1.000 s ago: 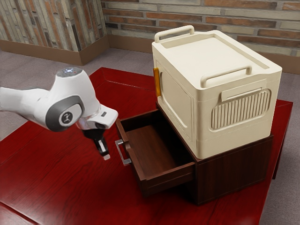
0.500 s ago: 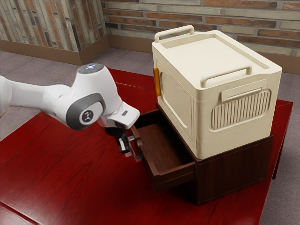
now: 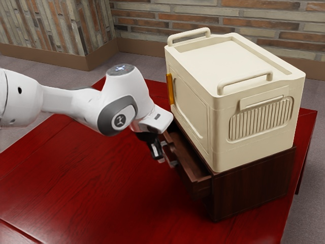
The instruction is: Push the drawer handle with one arm to close the drawer
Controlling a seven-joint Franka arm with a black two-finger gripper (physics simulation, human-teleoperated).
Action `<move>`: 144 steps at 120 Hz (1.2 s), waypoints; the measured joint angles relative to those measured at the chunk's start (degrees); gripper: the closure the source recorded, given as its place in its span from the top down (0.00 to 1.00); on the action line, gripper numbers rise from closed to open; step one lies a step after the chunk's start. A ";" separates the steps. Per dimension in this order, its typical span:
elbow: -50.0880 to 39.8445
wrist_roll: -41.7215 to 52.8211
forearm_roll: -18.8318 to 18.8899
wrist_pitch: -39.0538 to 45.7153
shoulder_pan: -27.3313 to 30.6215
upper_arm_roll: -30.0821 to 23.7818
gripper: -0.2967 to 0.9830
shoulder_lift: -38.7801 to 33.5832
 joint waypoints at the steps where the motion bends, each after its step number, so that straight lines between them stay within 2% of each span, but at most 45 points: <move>1: 0.21 0.04 -0.09 0.07 0.00 -0.01 0.16 0.14; 52: 5.96 0.91 -5.90 4.23 0.26 -1.92 0.15 5.21; 64: 5.76 1.30 -7.05 4.58 0.72 -2.03 0.19 5.10; 80: -0.73 1.39 -9.99 4.31 0.04 -1.79 0.16 -1.52; 90: -2.50 1.18 -10.75 0.97 -0.81 -0.69 0.15 -5.94; 101: 2.05 -0.81 -6.47 -8.25 -2.64 3.74 0.15 -9.04; 114: 12.57 -4.16 -1.29 -22.37 0.86 9.36 0.18 -9.57; 127: 21.22 -6.93 2.03 -31.32 3.25 11.10 0.34 -6.56; 144: 23.69 -10.45 4.84 -37.65 3.61 11.39 0.55 -5.33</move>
